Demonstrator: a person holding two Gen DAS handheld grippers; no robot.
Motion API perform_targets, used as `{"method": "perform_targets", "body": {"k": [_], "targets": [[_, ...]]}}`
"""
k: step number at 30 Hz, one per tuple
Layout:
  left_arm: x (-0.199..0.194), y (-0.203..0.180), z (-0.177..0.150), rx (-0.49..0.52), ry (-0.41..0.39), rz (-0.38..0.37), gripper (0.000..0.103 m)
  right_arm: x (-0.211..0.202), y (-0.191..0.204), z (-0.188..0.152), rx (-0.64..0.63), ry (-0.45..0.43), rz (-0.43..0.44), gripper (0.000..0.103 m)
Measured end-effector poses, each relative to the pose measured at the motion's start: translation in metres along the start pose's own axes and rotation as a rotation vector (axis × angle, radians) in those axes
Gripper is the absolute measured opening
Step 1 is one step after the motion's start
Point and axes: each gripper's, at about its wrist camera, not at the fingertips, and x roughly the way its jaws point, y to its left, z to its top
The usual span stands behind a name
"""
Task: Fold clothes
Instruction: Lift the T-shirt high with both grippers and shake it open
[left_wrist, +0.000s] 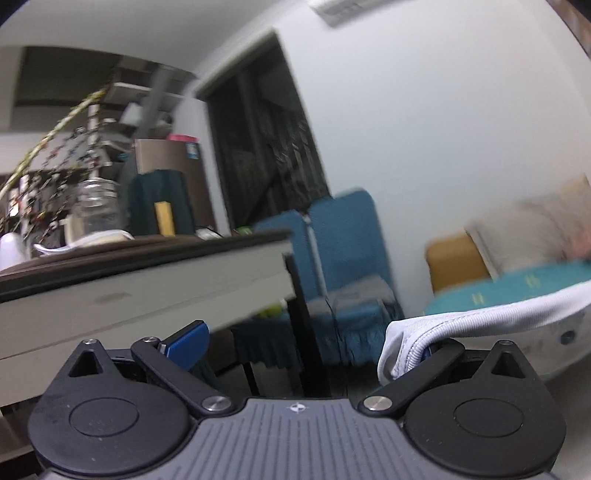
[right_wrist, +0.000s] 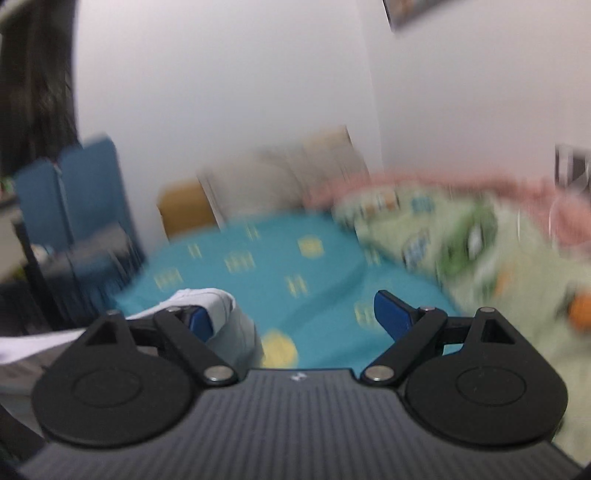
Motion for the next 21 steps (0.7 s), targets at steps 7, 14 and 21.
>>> {"method": "perform_targets", "body": {"k": [7,14,21], "targets": [[-0.035,0.078,0.126,-0.182,-0.162,0.01,0.103,-0.08,0.022,0.124,0.049,-0.198,0.062,0.089],[-0.093,0.165,0.271,-0.278,-0.297,-0.02,0.103,-0.195,0.017,0.23,0.05,-0.362,0.137,0.089],[-0.173,0.242,0.358,-0.325,-0.295,-0.117,0.103,-0.314,0.005,0.278,0.041,-0.487,0.134,0.091]]}}
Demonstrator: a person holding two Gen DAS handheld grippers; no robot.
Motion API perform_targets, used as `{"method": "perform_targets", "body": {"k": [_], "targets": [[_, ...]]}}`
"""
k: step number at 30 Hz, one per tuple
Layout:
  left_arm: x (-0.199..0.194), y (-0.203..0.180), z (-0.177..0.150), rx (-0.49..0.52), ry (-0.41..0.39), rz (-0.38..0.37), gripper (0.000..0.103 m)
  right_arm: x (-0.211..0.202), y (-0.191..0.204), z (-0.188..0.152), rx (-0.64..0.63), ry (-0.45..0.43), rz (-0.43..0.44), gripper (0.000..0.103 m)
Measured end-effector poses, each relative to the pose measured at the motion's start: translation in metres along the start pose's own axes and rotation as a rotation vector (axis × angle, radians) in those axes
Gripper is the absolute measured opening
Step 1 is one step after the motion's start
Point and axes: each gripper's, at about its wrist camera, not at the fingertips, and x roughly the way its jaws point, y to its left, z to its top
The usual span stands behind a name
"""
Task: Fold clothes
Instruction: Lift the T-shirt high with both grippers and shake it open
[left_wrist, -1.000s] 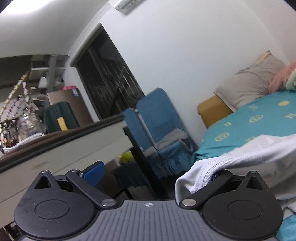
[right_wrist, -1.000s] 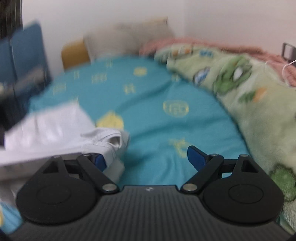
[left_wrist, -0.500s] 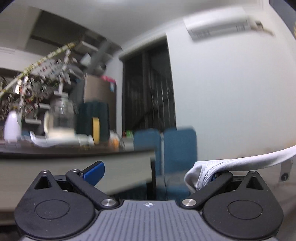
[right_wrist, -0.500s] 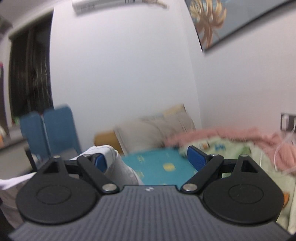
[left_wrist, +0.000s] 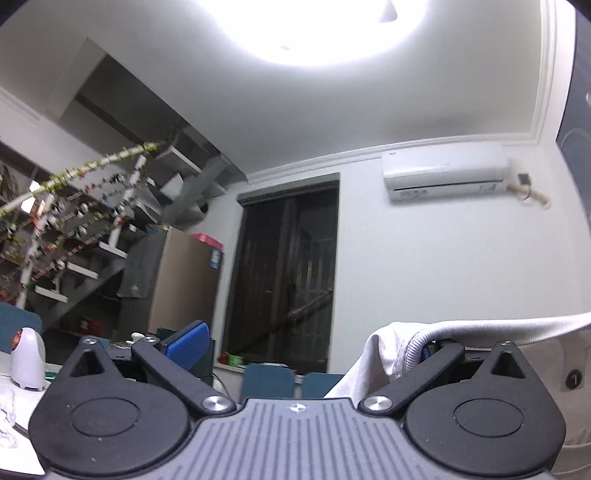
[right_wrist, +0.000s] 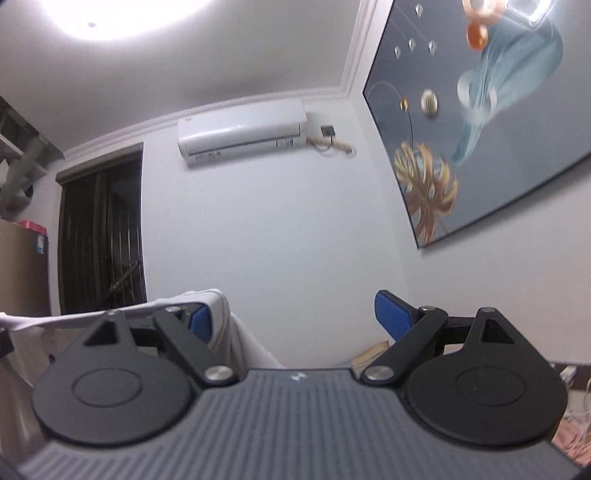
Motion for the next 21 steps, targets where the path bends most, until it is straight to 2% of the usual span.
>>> {"method": "perform_targets", "body": {"k": [5,8,12,16,21], "targets": [[-0.021,0.021,0.049,-0.059,0.065,-0.036,0.103,-0.026,0.001,0.029,-0.005,0.017,0.001,0.091],[-0.022,0.02,0.058,-0.051,0.07,-0.049,0.103,-0.031,0.0,0.034,-0.005,0.028,-0.009,0.091],[0.008,0.006,0.058,-0.045,0.122,-0.08,0.103,0.0,-0.004,0.031,0.004,0.085,-0.028,0.091],[0.06,-0.025,0.024,-0.006,0.165,-0.092,0.103,0.04,-0.001,0.013,-0.033,0.118,-0.059,0.091],[0.166,-0.079,-0.056,0.006,0.315,-0.102,0.103,0.126,0.005,-0.045,-0.08,0.238,-0.098,0.09]]}}
